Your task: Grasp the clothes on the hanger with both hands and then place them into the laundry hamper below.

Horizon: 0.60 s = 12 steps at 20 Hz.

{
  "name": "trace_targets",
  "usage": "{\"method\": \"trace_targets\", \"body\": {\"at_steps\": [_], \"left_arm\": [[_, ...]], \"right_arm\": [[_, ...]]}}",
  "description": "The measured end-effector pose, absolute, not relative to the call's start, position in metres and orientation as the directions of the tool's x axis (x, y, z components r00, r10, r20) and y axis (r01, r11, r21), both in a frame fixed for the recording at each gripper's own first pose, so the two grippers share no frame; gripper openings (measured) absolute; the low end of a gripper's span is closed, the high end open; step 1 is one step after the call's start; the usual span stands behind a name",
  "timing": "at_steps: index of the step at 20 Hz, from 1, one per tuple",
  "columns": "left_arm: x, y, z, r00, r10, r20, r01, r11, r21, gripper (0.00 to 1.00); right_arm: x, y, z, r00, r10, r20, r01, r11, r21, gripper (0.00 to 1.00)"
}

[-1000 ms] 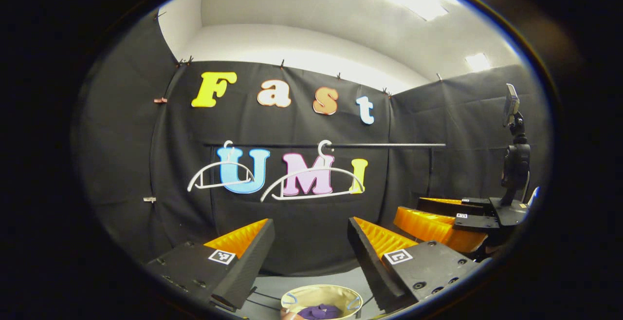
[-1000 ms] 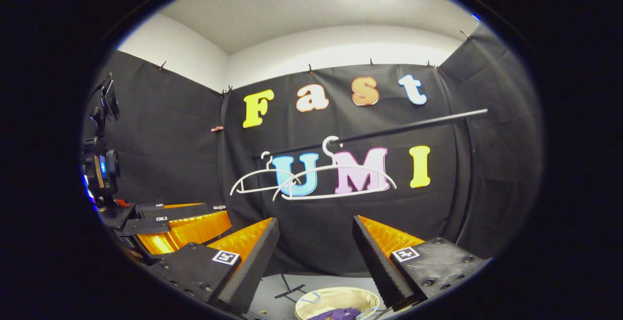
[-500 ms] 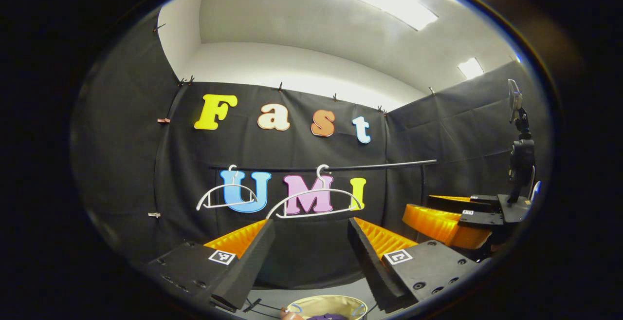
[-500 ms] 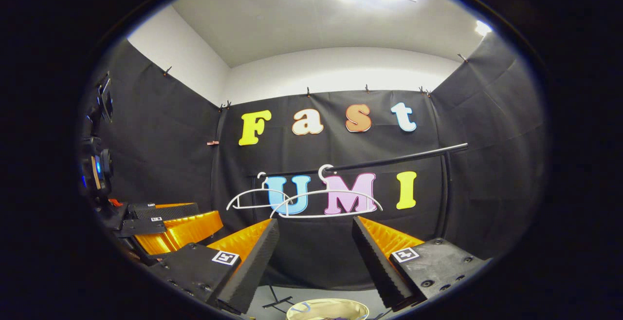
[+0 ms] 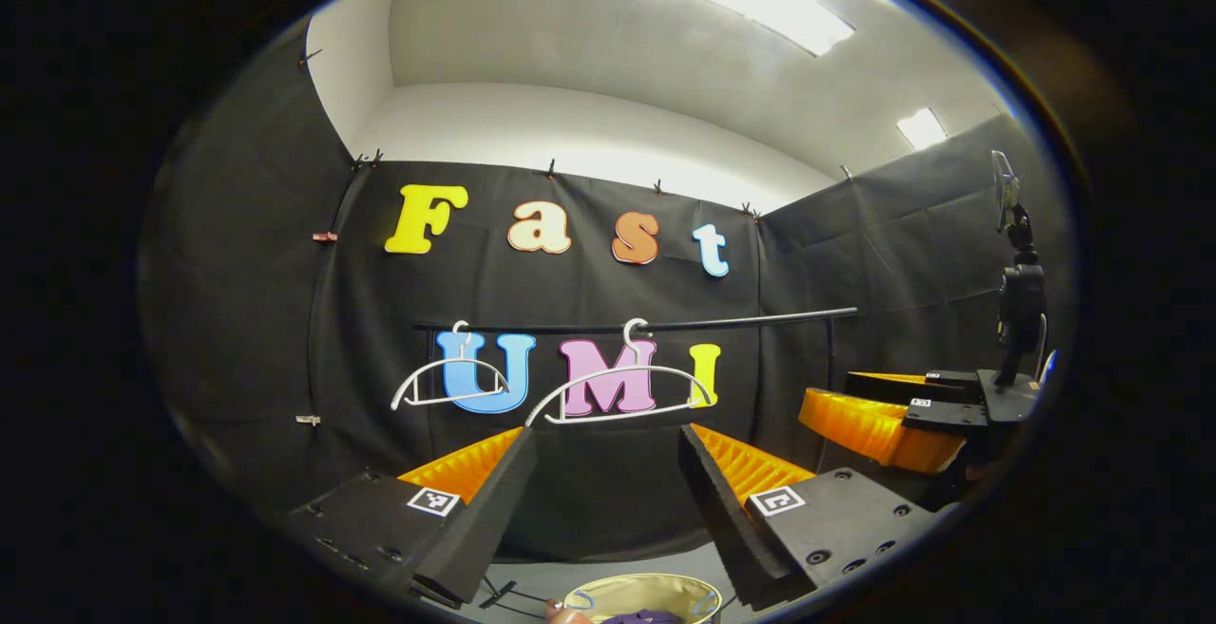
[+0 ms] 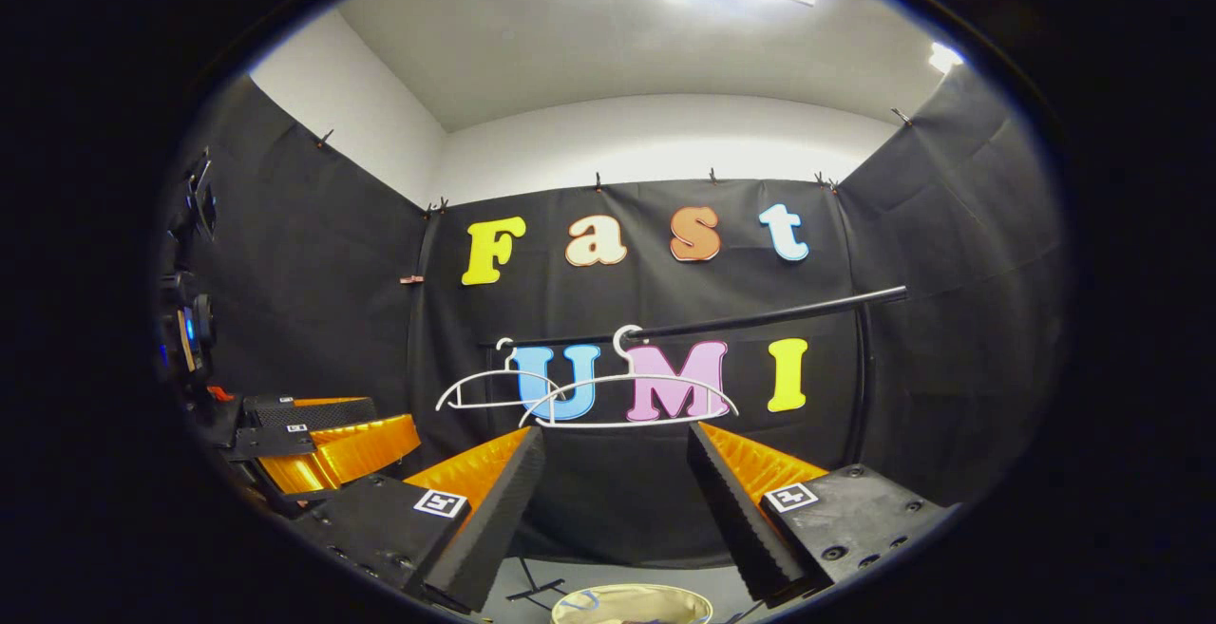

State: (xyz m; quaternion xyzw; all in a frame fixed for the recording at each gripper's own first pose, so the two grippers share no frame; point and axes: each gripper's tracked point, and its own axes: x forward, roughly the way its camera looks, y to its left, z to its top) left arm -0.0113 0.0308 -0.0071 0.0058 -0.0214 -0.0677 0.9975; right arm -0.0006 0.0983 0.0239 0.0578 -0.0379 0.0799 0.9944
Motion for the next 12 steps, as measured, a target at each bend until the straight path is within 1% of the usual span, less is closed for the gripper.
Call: {"method": "trace_targets", "body": {"at_steps": [1,12], "left_arm": [[-0.0108,0.0292,-0.0067,0.990,-0.136,0.041,0.136,0.991,0.013,0.95],[-0.0123,0.0301,-0.0036,0.991,-0.121,0.052,0.121,0.993,0.002,0.95]], "right_arm": [[-0.0002,0.0978,0.0237,0.984,0.156,0.081,-0.164,0.980,0.113,0.98],[0.0011,0.0925,0.0246,0.986,0.149,0.075,-0.158,0.978,0.132,0.98]]}}
